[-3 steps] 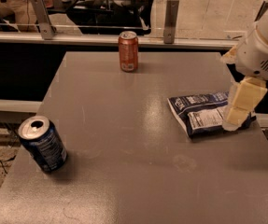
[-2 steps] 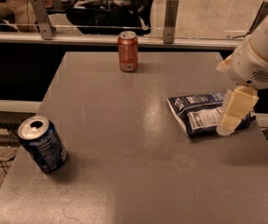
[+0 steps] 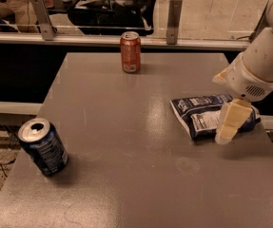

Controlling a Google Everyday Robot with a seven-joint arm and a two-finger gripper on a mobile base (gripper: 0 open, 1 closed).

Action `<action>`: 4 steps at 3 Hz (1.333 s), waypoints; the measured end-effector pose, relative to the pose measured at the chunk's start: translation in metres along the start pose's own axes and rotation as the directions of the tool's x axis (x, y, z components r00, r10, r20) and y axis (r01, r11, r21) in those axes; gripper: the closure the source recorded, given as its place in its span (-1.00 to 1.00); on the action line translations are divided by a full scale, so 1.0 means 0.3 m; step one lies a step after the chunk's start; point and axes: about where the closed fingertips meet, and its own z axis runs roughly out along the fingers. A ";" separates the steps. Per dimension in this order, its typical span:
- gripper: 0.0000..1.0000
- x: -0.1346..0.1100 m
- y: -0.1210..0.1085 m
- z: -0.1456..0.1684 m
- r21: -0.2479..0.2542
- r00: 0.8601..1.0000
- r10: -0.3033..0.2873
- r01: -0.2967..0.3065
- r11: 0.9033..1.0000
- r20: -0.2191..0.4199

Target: Move blue chip bag near coke can

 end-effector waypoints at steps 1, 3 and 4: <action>-1.00 0.006 -0.010 0.048 -0.020 1.000 -0.024 0.024 1.000 -0.001; -0.19 -0.003 -0.026 0.083 -0.059 0.996 -0.085 0.085 0.995 -0.002; 0.27 -0.031 -0.053 0.074 -0.074 0.995 -0.101 0.100 0.992 0.000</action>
Offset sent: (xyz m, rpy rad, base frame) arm 0.0121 0.0034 -0.0327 -0.0086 0.0447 0.1234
